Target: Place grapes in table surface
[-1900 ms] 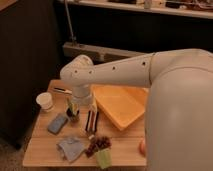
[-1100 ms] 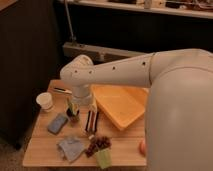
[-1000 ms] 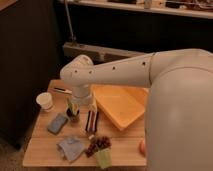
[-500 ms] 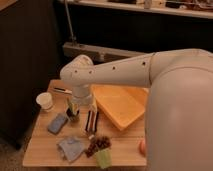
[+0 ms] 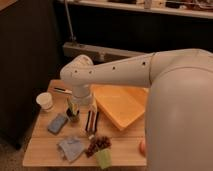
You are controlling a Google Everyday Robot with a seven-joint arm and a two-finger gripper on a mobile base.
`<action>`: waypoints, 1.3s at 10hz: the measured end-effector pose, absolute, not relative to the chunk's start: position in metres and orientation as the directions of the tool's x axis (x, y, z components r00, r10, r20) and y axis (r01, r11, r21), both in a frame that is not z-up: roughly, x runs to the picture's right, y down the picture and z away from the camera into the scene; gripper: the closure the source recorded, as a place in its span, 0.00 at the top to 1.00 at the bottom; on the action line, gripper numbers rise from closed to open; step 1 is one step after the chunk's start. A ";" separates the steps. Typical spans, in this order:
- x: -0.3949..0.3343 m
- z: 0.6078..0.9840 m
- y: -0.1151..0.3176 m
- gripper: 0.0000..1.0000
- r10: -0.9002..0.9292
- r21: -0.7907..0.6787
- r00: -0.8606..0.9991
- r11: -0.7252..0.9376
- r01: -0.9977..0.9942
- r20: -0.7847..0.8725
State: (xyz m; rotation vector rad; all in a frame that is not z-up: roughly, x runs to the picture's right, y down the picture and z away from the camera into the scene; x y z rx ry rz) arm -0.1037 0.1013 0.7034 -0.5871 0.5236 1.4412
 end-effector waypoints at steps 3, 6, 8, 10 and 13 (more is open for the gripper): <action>-0.085 0.711 0.118 0.65 0.736 -0.045 0.024 -0.008 -0.999 -0.676; -0.047 0.726 0.158 0.65 0.698 -0.024 -0.026 -0.062 -0.998 -0.716; -0.028 0.746 0.185 0.65 0.664 -0.006 -0.069 -0.111 -0.994 -0.745; -0.019 0.764 0.206 0.65 0.627 0.003 -0.095 -0.147 -0.989 -0.773; -0.003 0.771 0.225 0.65 0.579 0.038 -0.135 -0.178 -0.983 -0.804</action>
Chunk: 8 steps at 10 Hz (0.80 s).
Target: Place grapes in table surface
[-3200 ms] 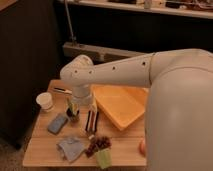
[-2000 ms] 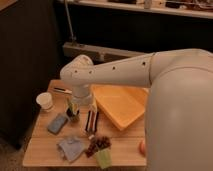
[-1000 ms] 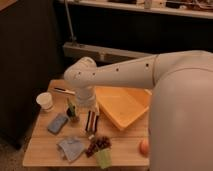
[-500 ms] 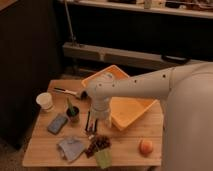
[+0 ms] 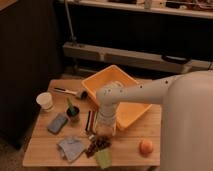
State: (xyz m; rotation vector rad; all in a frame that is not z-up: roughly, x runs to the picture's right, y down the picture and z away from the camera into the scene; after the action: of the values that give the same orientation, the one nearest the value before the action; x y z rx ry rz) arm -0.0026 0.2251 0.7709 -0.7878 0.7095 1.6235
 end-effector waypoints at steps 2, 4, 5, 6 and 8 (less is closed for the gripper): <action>0.011 0.768 0.236 0.65 0.546 0.062 -0.160 -0.193 -0.979 -0.822; 0.015 0.762 0.246 0.65 0.527 0.067 -0.162 -0.193 -0.979 -0.835; 0.012 0.757 0.252 0.65 0.521 0.062 -0.153 -0.187 -0.980 -0.840; 0.007 0.753 0.257 0.65 0.522 0.054 -0.147 -0.188 -0.981 -0.840; -0.004 0.751 0.264 0.65 0.522 0.039 -0.130 -0.182 -0.982 -0.843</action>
State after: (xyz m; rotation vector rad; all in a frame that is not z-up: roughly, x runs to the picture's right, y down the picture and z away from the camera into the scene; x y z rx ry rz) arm -0.0040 0.2644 0.7510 -0.8484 0.7580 1.6073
